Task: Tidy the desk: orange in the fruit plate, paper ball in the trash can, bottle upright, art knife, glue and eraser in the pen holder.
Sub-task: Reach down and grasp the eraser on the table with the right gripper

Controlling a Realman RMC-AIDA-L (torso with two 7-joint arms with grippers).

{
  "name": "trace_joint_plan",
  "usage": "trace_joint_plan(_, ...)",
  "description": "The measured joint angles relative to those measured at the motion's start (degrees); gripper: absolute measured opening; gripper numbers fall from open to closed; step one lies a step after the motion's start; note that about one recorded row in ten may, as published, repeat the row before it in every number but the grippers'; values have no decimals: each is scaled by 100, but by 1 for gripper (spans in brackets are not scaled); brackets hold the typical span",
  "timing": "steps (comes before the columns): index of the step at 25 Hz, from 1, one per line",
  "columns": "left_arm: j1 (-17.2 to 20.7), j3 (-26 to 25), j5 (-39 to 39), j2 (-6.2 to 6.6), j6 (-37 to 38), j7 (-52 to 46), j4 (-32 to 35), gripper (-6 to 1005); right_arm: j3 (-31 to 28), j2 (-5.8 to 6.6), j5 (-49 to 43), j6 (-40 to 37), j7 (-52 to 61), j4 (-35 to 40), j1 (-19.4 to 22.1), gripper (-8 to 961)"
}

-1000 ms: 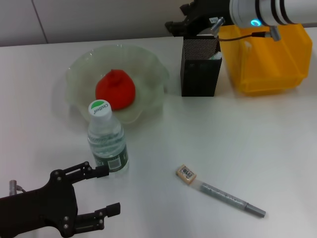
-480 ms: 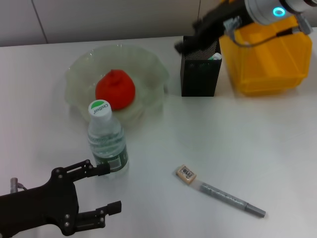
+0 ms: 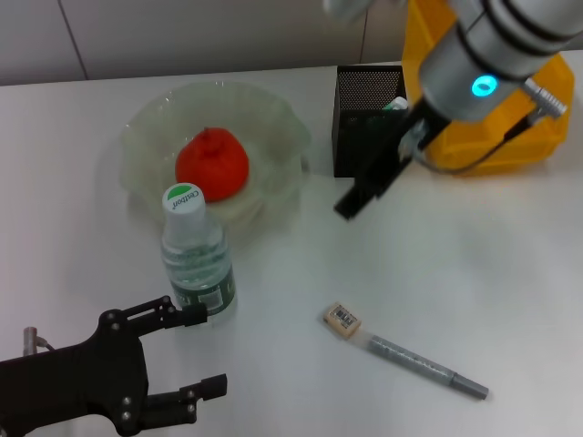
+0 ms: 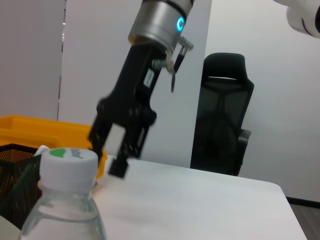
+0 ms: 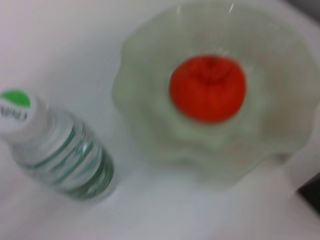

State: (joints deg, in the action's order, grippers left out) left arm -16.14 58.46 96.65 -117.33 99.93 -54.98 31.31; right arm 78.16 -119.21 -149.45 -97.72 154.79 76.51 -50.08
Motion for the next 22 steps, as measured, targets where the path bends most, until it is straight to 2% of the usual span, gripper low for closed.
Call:
trace_joint_plan(7, -15, 92, 15, 55, -67, 81, 1, 786, 566, -50, 59, 158, 258, -948, -318, 666)
trace_joint_plan(16, 27, 39, 147, 60, -126, 190, -2, 786, 1559, -69, 675, 602, 848, -1514, -550, 663)
trace_joint_plan(22, 47, 34, 151, 48, -140, 212, -3, 787, 2220, -69, 747, 856, 1360, -1756, -688, 661)
